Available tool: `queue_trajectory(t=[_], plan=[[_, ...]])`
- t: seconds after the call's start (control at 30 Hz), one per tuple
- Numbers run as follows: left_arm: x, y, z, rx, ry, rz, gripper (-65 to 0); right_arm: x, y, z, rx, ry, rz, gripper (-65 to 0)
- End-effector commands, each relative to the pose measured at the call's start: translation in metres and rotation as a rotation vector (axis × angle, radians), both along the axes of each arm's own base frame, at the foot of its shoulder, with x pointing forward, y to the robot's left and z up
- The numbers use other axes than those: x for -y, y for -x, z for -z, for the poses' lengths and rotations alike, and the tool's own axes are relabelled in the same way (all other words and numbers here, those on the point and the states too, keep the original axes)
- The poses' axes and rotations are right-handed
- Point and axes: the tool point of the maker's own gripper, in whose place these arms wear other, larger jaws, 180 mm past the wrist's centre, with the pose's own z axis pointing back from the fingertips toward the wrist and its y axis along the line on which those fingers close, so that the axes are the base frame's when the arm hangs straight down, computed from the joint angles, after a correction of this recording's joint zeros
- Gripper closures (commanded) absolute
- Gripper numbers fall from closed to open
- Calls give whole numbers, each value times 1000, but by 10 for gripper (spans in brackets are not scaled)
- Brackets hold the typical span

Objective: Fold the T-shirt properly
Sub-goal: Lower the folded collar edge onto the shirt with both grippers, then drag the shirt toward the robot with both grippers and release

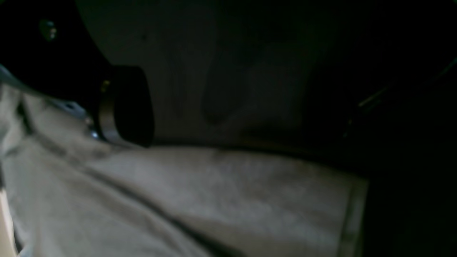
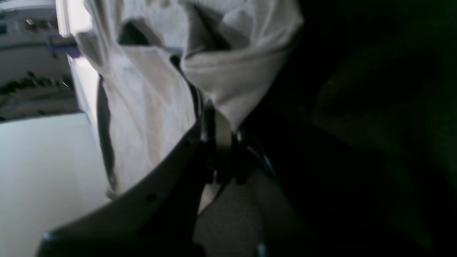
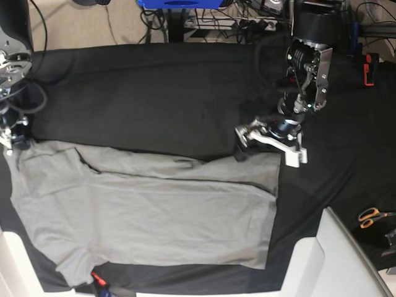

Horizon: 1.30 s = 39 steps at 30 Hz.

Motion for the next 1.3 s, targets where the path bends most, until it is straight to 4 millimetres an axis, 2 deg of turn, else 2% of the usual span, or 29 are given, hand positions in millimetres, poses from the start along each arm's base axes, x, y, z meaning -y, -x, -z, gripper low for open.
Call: queue_trajectory(t=[0.0,0.1,0.37,0.43,0.5,0.57,0.67,0.93,0.97,1.03,1.07,1.17,1.2,1.27], plan=[[-9,-1,1,-10,8,-48,-650,13,-9,-15,41,35,1,-15],[-26,-2,1,-8,39,-140,-650,8,-9,-12,27,41,-27,0],[-28,-1,3,-13,46,-158,-650,7,-8,-11,24,42,-31,0],[-28,-13,0,-3,54,-161,-650,7,-3,-8,15,41,-31,0],[-27,-17,5,-19,64,-167,-650,7,-1,-6,10,41,-31,0],[-26,-24,8,-28,75,-172,-650,7,1,-5,7,41,-31,0],[-12,-32,11,-40,109,-173,-650,8,2,-5,4,43,-31,0],[0,-40,8,-33,135,-169,-650,9,5,-4,0,46,-31,0],[0,-41,8,-31,136,-169,-622,9,5,-4,0,46,-31,0],[1,-40,11,-43,140,-171,-497,9,5,-4,0,46,-31,0],[1,-40,13,-48,140,-172,-410,9,5,-4,0,46,-31,0],[1,-44,10,-41,138,-169,-71,10,5,-4,1,49,-30,0],[2,-47,8,-36,138,-168,0,10,5,-4,-1,50,-33,0],[1,-47,8,-39,136,-164,0,10,5,-4,-3,53,-36,0]])
